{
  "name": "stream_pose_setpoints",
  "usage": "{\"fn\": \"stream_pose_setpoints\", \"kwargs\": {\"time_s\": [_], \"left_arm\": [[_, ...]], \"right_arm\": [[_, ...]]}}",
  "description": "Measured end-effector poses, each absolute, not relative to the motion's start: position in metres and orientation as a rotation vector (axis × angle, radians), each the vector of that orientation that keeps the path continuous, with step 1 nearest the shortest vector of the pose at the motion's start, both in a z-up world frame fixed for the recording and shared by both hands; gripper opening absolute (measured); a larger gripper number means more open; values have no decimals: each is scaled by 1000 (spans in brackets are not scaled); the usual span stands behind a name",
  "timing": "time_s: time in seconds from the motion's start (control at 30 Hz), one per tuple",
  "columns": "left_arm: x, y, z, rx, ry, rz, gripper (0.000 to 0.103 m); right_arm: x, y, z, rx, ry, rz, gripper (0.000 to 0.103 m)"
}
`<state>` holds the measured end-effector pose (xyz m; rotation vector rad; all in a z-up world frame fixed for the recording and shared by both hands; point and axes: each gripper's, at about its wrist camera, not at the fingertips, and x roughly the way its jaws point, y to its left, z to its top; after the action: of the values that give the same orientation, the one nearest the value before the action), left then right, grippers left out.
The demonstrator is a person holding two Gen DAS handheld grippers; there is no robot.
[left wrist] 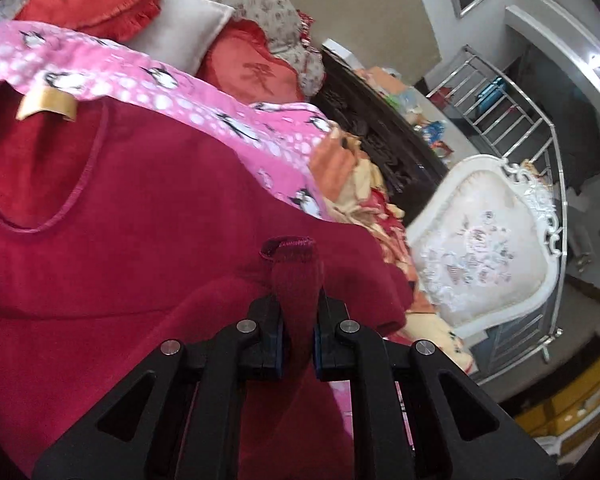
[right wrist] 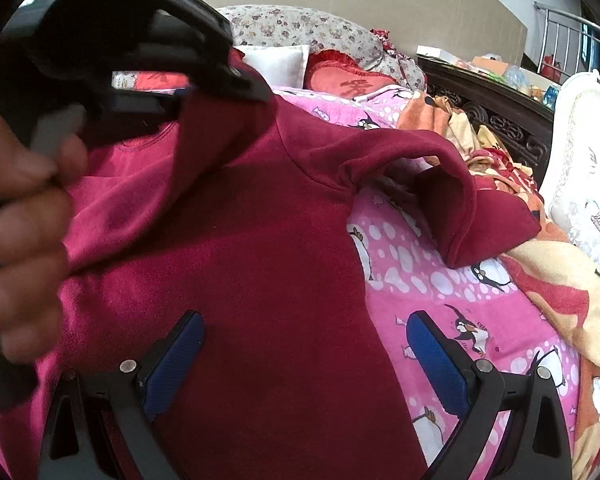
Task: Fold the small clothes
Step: 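Fold the held sleeve across the sweatshirt body with the left gripper, release, then grasp the other sleeve cuff with the right gripper and lift it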
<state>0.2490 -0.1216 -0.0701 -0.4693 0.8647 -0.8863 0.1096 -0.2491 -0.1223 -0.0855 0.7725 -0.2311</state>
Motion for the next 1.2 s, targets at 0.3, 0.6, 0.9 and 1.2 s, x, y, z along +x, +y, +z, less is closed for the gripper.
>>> {"fn": "stream_pose_setpoints", "kwargs": {"time_s": [0.3,0.6,0.9,1.2], "left_arm": [[238,-125,-39,-452,754,-941,8],[219,-93,-75,-429,1025,-917,63],[196,65,-78,-438,830,-398,58],[187,88,-87,-424,836,-319,45]], "right_arm": [[109,-247,-122,-90,772,-236,100],[110,-248,-123,-86,777,-234,100],[111,-244,-123,-112,781,-249,100],[85,-253,-94,-50,749,-166,100]]}}
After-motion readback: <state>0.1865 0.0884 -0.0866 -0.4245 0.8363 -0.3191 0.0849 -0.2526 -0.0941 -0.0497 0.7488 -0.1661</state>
